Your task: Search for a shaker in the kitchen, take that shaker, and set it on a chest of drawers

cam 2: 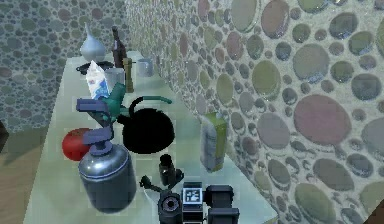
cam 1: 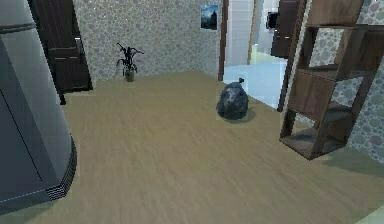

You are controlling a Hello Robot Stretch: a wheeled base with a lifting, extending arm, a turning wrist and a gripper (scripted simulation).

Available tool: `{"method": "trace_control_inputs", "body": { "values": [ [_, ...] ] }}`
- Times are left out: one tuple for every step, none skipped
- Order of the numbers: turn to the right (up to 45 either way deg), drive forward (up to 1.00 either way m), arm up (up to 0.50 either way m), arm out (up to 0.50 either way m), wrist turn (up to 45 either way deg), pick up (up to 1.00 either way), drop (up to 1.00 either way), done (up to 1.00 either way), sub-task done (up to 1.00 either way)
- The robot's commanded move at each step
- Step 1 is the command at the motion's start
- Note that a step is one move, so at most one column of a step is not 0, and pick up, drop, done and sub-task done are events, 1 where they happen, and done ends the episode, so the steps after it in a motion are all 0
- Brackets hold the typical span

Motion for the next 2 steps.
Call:
{"method": "trace_control_inputs", "body": {
  "values": [
    [0.0, 0.00, 0.10, 0.00, 0.0, 0.00, 0.00, 0.00, 0.00],
    [0.0, 0.00, 0.06, 0.00, 0.0, 0.00, 0.00, 0.00, 0.00]
  ]
}}
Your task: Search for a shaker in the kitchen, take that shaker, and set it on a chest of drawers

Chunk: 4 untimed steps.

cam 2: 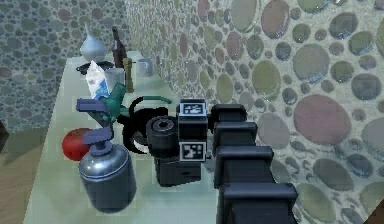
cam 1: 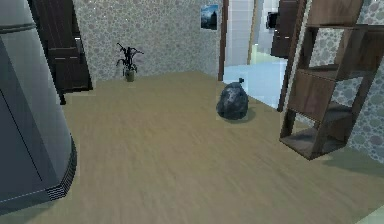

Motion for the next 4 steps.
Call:
{"method": "trace_control_inputs", "body": {
  "values": [
    [0.0, 0.00, 0.00, 0.00, -45.0, 0.00, 0.00, 0.00, 0.00],
    [0.0, 0.00, 0.00, 0.00, -45.0, 0.00, 0.00, 0.00, 0.00],
    [0.0, 0.00, 0.00, 0.00, -24.0, 0.00, 0.00, 0.00, 0.00],
    [0.0, 0.00, 0.00, -0.10, 0.0, 0.00, 0.00, 0.00, 0.00]
  ]
}}
